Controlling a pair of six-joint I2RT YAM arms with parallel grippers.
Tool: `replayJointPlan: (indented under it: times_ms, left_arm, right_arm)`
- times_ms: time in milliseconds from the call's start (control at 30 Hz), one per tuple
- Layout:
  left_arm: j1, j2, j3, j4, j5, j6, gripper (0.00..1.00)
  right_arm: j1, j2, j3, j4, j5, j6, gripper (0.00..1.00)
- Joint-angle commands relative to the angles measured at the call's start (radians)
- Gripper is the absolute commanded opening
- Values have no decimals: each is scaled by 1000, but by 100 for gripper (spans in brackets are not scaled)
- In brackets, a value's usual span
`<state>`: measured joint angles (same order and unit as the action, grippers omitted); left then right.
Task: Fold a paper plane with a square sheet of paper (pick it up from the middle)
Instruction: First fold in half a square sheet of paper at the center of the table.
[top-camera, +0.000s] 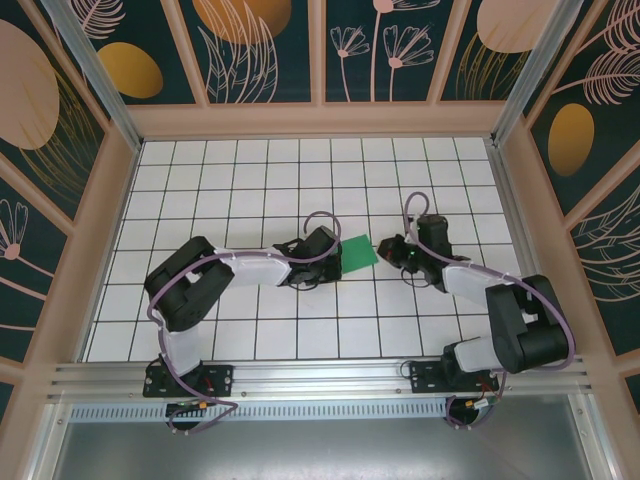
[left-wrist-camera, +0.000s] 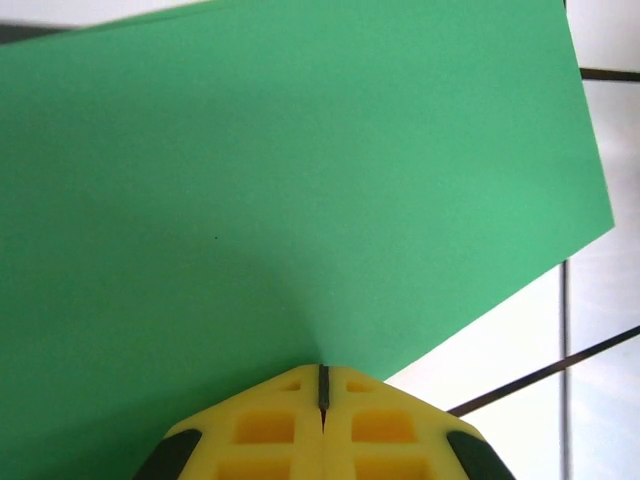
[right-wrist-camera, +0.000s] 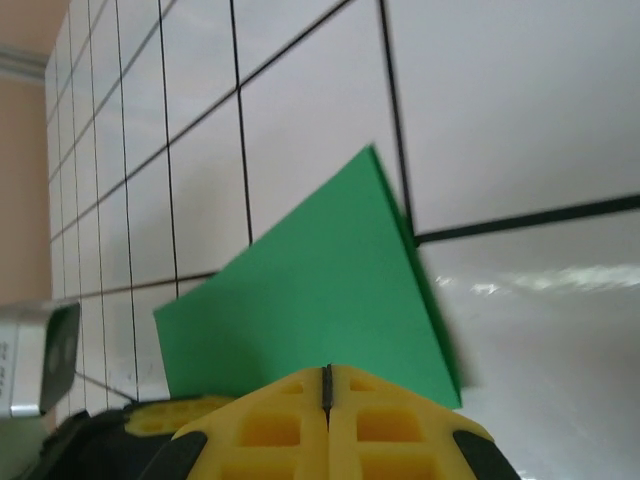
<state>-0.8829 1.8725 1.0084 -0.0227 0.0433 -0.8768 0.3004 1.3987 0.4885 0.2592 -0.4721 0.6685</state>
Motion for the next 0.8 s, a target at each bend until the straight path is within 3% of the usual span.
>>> replayJointPlan:
  times_ms: [0, 233, 400, 600, 767]
  left_arm:
    - [9, -27, -1, -143, -112, 248, 0]
    - [35, -45, -2, -141, -59, 433, 0]
    - [45, -59, -10, -107, -54, 430, 0]
    - [47, -73, -7, -35, -39, 299, 1]
    - [48, -97, -66, 160, 18, 45, 4]
  right_arm:
    - [66, 47, 36, 27, 25, 43, 0]
    - [144, 197, 117, 103, 27, 120, 0]
    - [155, 262, 128, 104, 34, 163, 0]
    - [160, 286, 83, 118, 41, 212, 0]
    - [162, 285, 51, 104, 70, 229, 0]
